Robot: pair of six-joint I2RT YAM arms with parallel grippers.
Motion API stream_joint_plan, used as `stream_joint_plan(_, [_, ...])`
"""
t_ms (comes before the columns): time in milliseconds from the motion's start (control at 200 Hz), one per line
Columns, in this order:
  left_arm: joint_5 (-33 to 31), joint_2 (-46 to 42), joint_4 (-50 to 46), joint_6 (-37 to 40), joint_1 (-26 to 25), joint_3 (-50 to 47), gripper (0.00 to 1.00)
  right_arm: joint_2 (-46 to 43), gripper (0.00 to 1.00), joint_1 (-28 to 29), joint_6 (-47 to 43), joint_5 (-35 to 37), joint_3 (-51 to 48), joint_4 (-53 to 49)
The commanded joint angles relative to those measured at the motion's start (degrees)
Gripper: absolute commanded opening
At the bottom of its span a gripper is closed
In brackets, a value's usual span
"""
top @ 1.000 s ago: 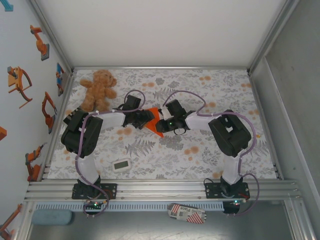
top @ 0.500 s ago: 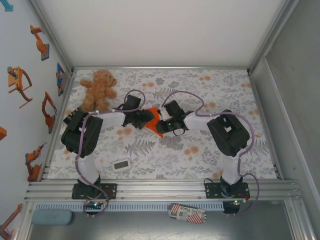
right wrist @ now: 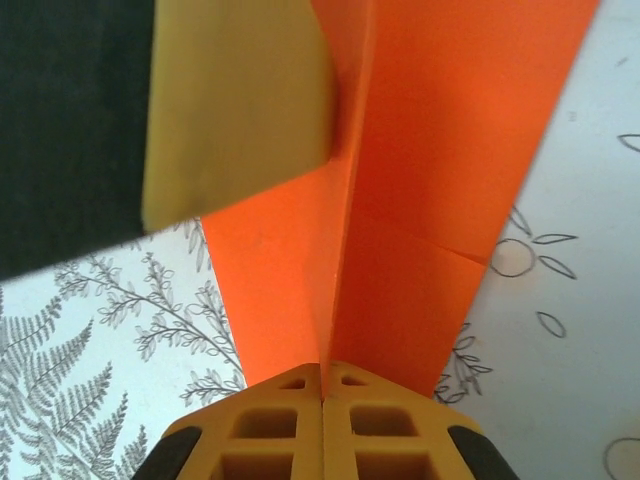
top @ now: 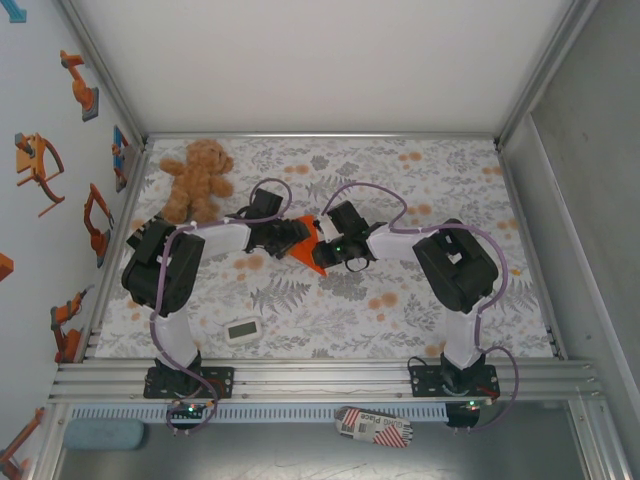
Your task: Fold a paper plane with a square sheet of paper (pick it up from the middle)
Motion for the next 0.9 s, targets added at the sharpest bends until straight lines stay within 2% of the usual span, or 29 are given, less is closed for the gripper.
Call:
stream_joint_plan(0, [-2.7,-2.8,-7.9,4.7,0.7,0.5,0.59,1.2,0.03,-0.4,0.8,-3.7,-1.2,0.3])
stream_joint_plan(175, [-0.8,-7.6,-0.3,5.1,1.1,-1.5,0.62,1.9,0.0,-2.0,3.5,-10.3,-2.8,4.2])
stream_joint_plan(391, [2.8,-6.7,11.5,1.7,1.1,-8.4,0.6,2.3,0.0,-3.6,5.9,-16.3,-3.9,7.3])
stream_joint_plan(566, [4.5,-4.2,19.5,-0.5,0.9,-11.8,0.54,2.4,0.0,-5.1,7.4,-18.9,-4.9,9.4])
stream_joint_plan(716, [6.2,-2.8,24.8,-0.8,0.5,-12.7,0.55,2.9,0.0,-6.0,8.4,-20.5,-5.2,10.2])
stream_joint_plan(896, [6.6,-1.4,26.4,-0.5,0.2,-13.3,0.56,3.5,0.0,-6.5,8.9,-21.2,-5.3,10.4])
